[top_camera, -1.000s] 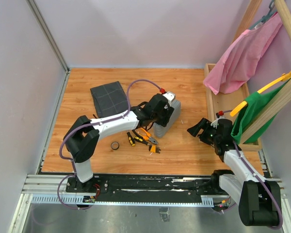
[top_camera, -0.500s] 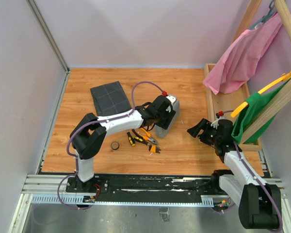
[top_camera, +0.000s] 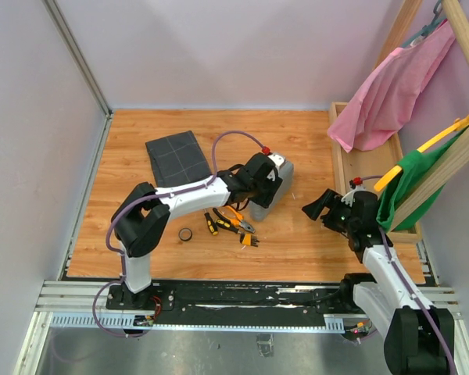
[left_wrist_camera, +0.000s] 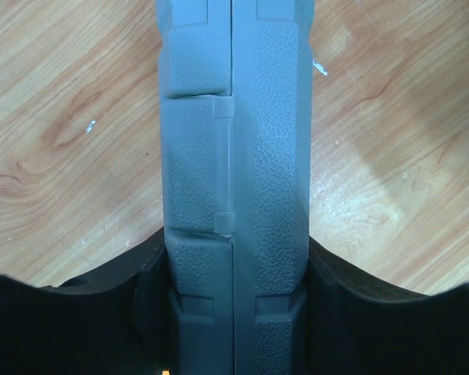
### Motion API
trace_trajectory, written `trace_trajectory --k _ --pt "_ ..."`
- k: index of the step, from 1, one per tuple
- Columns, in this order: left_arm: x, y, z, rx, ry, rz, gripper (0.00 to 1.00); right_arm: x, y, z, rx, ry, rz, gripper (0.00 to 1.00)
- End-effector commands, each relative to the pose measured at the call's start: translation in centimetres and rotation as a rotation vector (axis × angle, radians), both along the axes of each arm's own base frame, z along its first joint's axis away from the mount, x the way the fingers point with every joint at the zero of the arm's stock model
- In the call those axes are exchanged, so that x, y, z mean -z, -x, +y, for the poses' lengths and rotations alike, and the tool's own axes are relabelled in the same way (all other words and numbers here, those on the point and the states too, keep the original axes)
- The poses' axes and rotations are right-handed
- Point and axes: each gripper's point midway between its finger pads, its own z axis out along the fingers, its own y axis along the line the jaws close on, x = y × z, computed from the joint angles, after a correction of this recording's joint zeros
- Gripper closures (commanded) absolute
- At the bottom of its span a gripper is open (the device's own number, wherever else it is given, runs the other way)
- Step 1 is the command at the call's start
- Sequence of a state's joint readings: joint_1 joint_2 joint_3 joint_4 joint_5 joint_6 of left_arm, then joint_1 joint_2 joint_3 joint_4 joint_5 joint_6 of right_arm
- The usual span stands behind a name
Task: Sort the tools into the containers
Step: Open the storage box at the center of the board.
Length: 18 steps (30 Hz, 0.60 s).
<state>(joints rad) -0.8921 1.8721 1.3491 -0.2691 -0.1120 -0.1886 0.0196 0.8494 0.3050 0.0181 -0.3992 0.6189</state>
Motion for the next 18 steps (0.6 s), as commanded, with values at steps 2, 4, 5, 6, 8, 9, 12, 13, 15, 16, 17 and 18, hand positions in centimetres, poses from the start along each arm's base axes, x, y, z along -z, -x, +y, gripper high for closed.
trace_trajectory --k 2,4,5,6,8,9,12,13,15,16,17,18 --pt "-7.3 -0.7 -0.6 0.031 0.127 -0.168 0.89 -3.2 -1.5 -0.7 0.011 0.029 -0.095 0.09" --pt "-8.7 -0.6 -0.1 0.027 0.153 -0.209 0.99 -4.0 -1.8 -0.7 0.005 0.039 -0.121 0.04" --pt "-9.3 -0.5 0.3 0.024 0.163 -0.230 0.99 -4.4 -1.9 -0.7 0.000 0.044 -0.134 0.01" --pt "-10.0 -0.3 0.6 0.023 0.177 -0.250 1.00 -4.9 -2.1 -0.7 -0.003 0.049 -0.144 0.01" --pt "-10.8 0.0 1.4 0.017 0.188 -0.279 1.00 -5.7 -2.3 -0.6 -0.012 0.050 -0.166 0.01" --pt "-11.2 0.2 1.8 0.016 0.194 -0.292 1.00 -6.1 -2.5 -0.6 -0.014 0.048 -0.176 0.01" --pt "-12.4 0.7 3.0 0.003 0.213 -0.326 0.99 -6.7 -3.0 -0.7 0.009 0.039 -0.184 0.01" --pt "-12.8 0.8 3.4 -0.009 0.221 -0.334 0.99 -6.9 -3.2 -0.8 0.019 0.037 -0.190 0.01" --pt "-13.5 1.2 4.1 -0.028 0.242 -0.348 1.00 -7.3 -3.4 -0.5 -0.002 0.030 -0.218 0.01" --pt "-13.8 1.5 4.5 -0.030 0.256 -0.353 1.00 -7.7 -3.3 -0.1 -0.030 0.029 -0.241 0.01" --pt "-14.1 1.9 4.7 -0.022 0.270 -0.365 1.00 -8.1 -3.3 0.1 -0.049 0.030 -0.260 0.01" --pt "-14.2 2.3 5.1 -0.010 0.282 -0.373 1.00 -8.4 -3.3 0.2 -0.057 0.031 -0.269 0.01"
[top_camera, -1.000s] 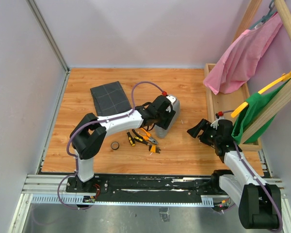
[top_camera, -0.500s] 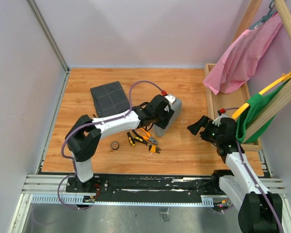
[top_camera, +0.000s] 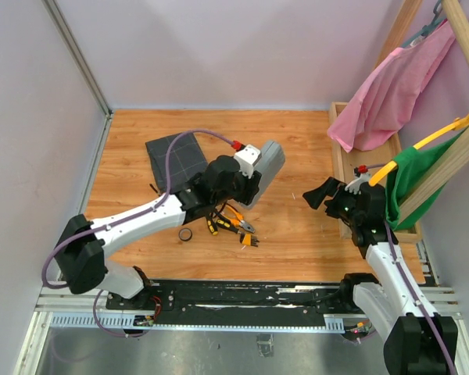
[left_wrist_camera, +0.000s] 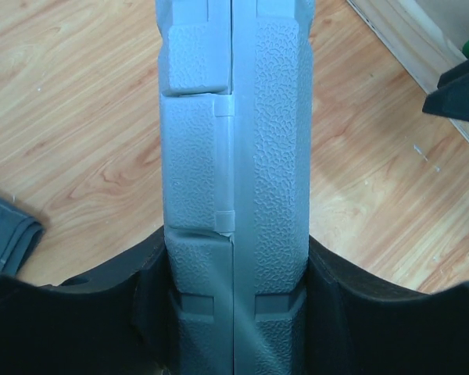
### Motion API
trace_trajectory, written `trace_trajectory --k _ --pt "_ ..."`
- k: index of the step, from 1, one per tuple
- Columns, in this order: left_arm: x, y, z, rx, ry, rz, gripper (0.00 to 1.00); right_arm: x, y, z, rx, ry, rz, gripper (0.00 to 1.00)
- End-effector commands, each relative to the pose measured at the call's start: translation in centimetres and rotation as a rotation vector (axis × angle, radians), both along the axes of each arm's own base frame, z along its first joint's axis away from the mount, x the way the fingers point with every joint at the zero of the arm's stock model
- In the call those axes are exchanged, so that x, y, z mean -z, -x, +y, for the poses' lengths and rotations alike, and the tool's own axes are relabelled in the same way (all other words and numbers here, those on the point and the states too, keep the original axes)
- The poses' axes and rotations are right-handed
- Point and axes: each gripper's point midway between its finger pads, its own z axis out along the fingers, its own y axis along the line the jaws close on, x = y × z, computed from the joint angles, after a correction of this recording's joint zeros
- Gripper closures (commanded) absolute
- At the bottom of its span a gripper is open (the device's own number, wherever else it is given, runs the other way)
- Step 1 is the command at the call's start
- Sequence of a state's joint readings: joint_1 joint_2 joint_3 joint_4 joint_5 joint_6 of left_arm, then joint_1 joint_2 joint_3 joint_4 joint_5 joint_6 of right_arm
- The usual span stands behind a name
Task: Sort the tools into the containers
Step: Open the storage box at the center of the board.
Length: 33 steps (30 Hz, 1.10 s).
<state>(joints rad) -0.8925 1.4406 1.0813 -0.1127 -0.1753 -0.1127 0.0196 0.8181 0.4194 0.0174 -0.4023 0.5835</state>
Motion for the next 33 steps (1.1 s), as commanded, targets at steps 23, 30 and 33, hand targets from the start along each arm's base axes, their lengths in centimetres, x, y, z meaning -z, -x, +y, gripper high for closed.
trace_trajectory --k 23,30,33 --pt "-0.3 12.2 4.6 0.546 -0.024 -0.225 1.00 -11.5 8.1 9.6 -0.671 0.207 -0.886 0.05" --pt "0.0 12.9 6.0 0.679 -0.178 -0.365 1.00 -13.6 11.8 12.7 -0.931 0.317 -1.089 0.06" --pt "0.4 13.0 6.5 0.710 -0.236 -0.378 0.99 -14.0 13.3 13.8 -1.051 0.381 -1.186 0.07"
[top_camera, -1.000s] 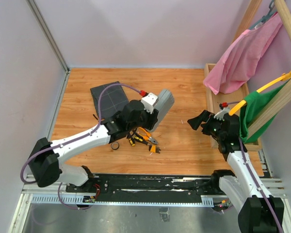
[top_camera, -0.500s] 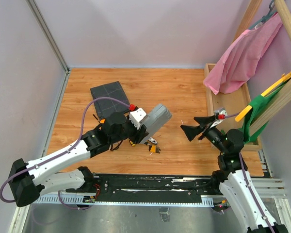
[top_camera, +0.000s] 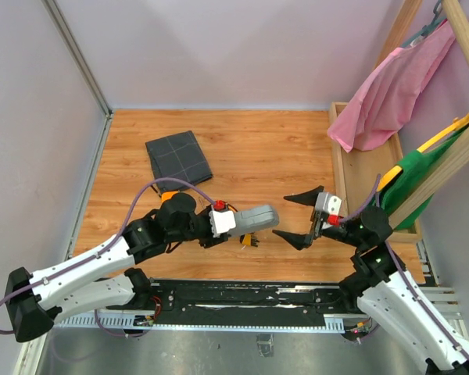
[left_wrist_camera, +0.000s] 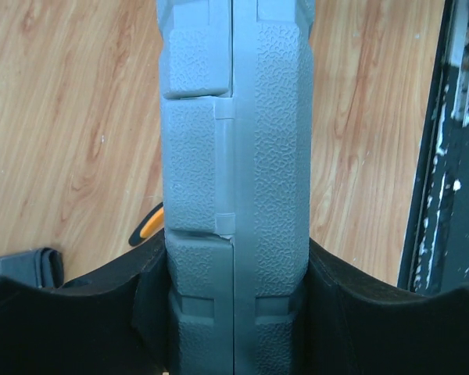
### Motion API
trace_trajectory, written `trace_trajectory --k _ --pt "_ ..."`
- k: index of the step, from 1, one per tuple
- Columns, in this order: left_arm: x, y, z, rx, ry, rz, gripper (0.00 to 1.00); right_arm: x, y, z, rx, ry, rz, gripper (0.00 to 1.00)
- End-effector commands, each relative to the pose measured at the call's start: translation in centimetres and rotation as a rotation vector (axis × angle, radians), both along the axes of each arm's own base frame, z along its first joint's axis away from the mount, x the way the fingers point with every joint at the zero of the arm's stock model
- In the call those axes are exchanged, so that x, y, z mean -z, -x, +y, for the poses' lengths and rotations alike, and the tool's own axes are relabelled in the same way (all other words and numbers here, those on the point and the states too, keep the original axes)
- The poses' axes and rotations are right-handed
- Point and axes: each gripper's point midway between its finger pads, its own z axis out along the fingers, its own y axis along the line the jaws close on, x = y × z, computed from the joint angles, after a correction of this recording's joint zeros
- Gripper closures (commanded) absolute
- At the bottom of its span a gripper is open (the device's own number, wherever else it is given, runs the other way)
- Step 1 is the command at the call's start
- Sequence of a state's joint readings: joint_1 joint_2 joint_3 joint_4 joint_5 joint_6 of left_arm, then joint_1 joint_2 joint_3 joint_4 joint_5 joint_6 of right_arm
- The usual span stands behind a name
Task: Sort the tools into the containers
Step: Open the storage box at the center of the board.
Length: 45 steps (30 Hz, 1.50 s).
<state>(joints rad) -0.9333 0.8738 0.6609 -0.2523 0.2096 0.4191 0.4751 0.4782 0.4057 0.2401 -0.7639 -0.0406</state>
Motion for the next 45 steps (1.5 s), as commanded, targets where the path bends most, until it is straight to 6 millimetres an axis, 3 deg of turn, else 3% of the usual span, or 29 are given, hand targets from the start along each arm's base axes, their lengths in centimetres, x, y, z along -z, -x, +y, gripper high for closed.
trace_trajectory --k 1,11,24,36,40,42,45 --pt "-1.3 0.2 0.0 0.107 -0.050 -0.133 0.99 -1.8 2.8 1.7 -0.183 0.117 -0.277 0.07" --pt "-1.2 0.8 0.2 0.166 -0.064 -0.173 1.00 -1.0 4.1 4.1 -0.360 0.301 -0.424 0.06" --pt "-1.5 1.1 0.4 0.177 -0.050 -0.192 0.99 3.7 1.8 6.5 -0.358 0.521 -0.343 0.12" --pt "-1.9 0.5 0.3 0.139 -0.031 -0.196 0.96 4.4 2.0 7.9 -0.394 0.532 -0.267 0.53" --pt "-2.6 0.0 0.3 0.097 0.010 -0.211 0.77 4.6 2.3 8.0 -0.412 0.524 -0.259 0.75" --pt "-3.0 0.1 0.3 0.093 0.033 -0.217 0.69 4.3 2.2 8.0 -0.407 0.521 -0.261 0.96" --pt "-3.9 0.6 0.5 0.101 0.073 -0.234 0.51 3.7 2.5 7.8 -0.409 0.511 -0.261 0.99"
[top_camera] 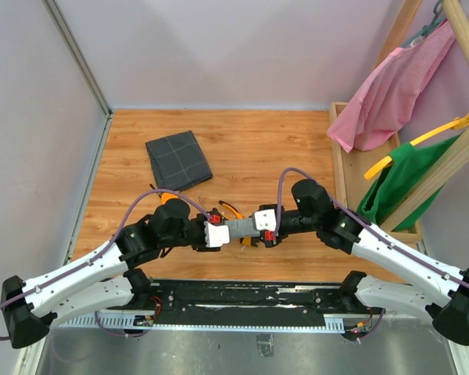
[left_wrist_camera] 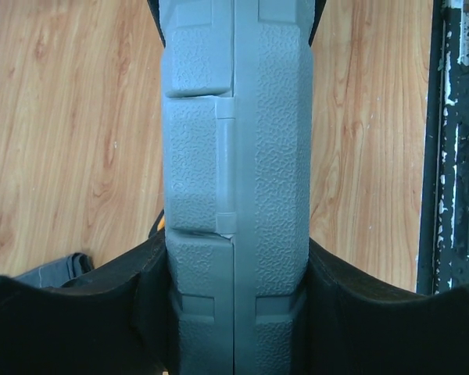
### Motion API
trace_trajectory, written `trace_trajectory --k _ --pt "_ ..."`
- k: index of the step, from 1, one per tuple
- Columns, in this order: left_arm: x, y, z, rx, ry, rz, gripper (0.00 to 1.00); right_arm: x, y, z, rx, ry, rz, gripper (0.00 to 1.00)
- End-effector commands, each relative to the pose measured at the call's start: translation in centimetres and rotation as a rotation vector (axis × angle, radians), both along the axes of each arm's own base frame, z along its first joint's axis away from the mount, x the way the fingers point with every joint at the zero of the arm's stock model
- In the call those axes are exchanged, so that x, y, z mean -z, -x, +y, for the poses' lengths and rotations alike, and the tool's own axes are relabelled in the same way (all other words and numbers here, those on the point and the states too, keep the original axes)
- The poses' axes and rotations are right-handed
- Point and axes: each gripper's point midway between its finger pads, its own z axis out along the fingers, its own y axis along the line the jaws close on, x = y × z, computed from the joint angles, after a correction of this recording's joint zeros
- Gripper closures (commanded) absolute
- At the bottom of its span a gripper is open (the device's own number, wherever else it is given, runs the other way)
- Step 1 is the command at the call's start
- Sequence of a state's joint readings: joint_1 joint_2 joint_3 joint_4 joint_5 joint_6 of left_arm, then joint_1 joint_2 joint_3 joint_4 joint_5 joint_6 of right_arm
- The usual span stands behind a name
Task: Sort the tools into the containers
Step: Open the storage box at the center of the board.
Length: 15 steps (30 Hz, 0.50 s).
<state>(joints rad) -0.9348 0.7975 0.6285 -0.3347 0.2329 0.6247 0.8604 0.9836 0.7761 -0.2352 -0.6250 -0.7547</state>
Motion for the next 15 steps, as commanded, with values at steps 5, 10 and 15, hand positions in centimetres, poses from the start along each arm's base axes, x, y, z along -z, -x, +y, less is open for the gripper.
trace_trajectory --k 5,10,15 --pt "-6.0 1.0 -0.9 0.043 0.240 -0.103 0.34 -3.6 2.3 0.1 -0.081 -0.084 -0.014 0.99" --pt "-7.5 2.3 -0.8 0.087 0.321 -0.113 0.18 -5.2 3.6 -0.7 -0.111 -0.139 -0.035 0.99" --pt "-8.5 3.4 -0.8 0.131 0.372 -0.110 0.17 -6.5 4.7 -1.4 -0.128 -0.184 -0.052 0.99"
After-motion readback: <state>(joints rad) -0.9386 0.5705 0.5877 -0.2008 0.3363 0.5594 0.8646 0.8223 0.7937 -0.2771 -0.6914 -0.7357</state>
